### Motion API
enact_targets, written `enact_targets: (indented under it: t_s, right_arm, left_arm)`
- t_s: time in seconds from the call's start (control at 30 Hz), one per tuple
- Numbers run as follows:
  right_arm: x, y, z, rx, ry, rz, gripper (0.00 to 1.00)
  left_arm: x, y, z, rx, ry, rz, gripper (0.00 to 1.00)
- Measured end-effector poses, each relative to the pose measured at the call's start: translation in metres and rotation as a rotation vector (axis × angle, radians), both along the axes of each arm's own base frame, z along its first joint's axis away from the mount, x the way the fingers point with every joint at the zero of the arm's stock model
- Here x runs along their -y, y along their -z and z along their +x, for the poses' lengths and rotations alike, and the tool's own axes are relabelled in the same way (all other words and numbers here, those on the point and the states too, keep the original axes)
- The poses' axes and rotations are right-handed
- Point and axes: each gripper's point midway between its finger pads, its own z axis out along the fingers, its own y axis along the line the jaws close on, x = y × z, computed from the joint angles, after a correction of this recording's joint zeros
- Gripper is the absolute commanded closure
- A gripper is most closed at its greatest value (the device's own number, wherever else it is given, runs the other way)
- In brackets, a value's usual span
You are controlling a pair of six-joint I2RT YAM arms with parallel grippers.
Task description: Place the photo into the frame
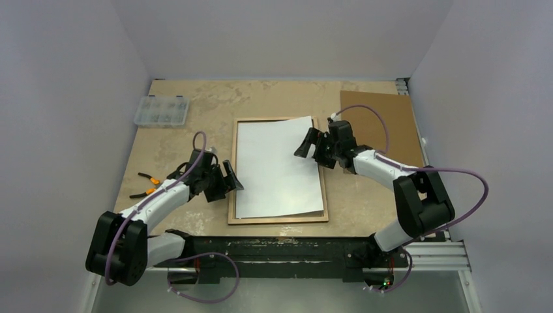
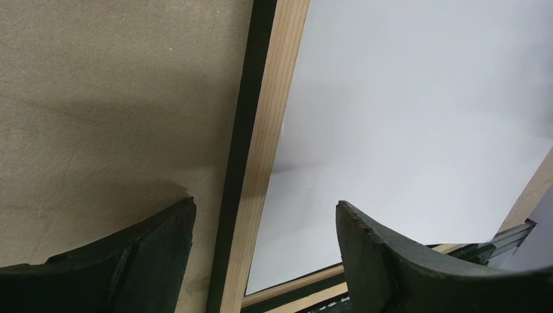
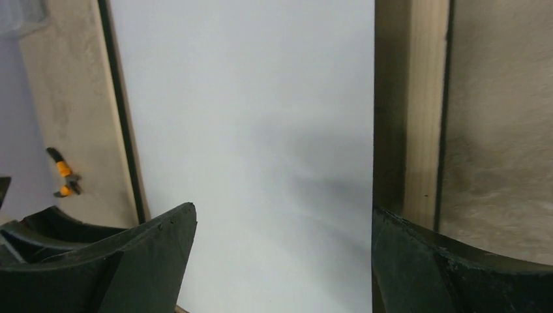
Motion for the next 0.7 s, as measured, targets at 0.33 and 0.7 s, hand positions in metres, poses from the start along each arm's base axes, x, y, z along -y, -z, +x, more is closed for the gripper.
enact_targets:
  t_s: [0.33, 0.7]
  right_arm:
    - [0.05, -0.01, -0.004, 0.018, 0.046, -0.301, 0.02]
    - [0.056, 0.031, -0.029, -0.093, -0.002, -0.338, 0.17]
  left_arm:
    - [0.0, 0.0, -0.001, 0.001, 0.0, 0.0, 0.24]
    - [0.001, 0.0, 0.0, 0.004, 0.002, -0.006, 0.24]
